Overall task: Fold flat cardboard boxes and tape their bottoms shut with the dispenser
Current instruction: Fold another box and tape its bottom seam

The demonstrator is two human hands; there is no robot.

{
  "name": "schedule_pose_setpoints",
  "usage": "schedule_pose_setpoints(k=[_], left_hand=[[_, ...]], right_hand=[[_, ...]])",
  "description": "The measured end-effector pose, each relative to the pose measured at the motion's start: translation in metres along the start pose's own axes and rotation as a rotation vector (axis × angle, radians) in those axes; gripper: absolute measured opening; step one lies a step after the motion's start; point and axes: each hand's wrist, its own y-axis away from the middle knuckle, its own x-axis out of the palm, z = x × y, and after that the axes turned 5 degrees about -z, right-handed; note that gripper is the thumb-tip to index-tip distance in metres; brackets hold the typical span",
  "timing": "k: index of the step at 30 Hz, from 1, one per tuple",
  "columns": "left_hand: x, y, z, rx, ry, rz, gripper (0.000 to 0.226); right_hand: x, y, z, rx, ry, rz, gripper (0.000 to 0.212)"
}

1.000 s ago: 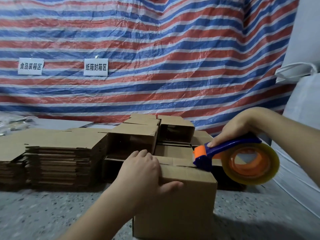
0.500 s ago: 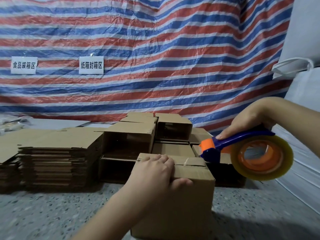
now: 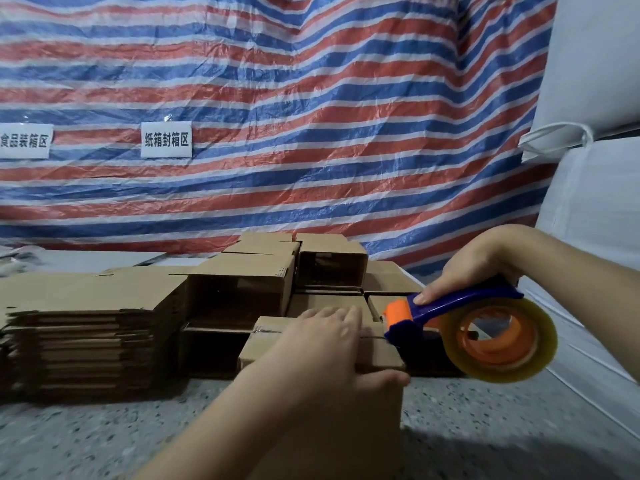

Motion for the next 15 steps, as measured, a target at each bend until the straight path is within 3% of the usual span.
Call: schedule_pose_setpoints(k=[8,12,13,15], left_hand=[[0.021,-0.011,-0.012,0.029,-0.061,0.008,0.097],[0.023,-0.01,-0.013,0.035,-0.068,0.002,0.097],[0.023,-0.01,-0.013,0.04,-0.063,-0.006,0.096],[0.022,-0.01,-0.012,0.063,-0.052,-0.029,0.091]], right_hand=[[-0.01,0.001,-0.024,-0.072,-0.134,0.041,0.092],[0.006,-0.018,-0.039,-0.045,-0.139,-0.15,0.118],[0.009,-0.026,-0.045,-0.087,-0.134,-0.227,0.116],[0.007,-0.014,-0.045,-0.093,-0.075,-0.226,0.066]])
